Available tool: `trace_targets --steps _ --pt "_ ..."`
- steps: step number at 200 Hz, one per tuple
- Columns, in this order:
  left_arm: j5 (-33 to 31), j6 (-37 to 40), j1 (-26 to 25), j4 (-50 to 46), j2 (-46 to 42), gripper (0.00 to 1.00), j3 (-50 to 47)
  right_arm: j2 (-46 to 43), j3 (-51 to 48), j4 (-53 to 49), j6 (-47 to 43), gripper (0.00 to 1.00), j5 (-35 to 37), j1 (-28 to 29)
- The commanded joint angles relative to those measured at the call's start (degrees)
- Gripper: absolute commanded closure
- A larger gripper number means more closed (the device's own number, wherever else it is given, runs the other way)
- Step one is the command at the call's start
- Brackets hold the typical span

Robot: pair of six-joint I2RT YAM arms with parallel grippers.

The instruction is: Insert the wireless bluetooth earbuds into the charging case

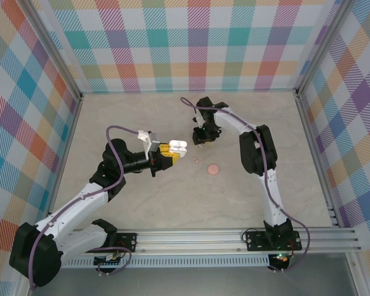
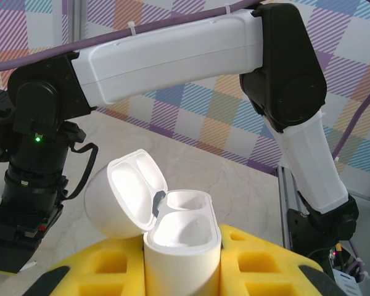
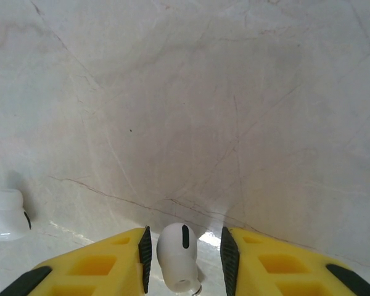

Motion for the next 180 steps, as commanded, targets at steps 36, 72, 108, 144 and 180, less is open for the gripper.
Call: trace_targets --steps 36,72,108,144,180 --pt "1.0 0.4 -0.1 0.4 -0.7 0.87 0.0 1.8 1.6 -2.6 -0.9 0.69 -0.1 0.6" --pt "1.0 0.5 -0.1 0.2 -0.9 0.87 0.1 1.0 1.0 -1.5 0.8 0.74 -0.8 0.3" --pt "0.9 0.7 -0.1 -0.2 -1.0 0.87 0.1 -1.4 -1.5 1.2 2.4 0.76 -3.2 -0.4" --pt "0.0 0.4 -0.1 -0.1 -1.0 0.87 0.0 -4.5 -5.9 5.4 4.8 0.78 -7.5 -2.5" --pt "-1.5 -1.0 -0.1 0.9 0.5 0.87 -0.1 -8.8 -12.6 12.6 7.7 0.79 -13.3 -5.2"
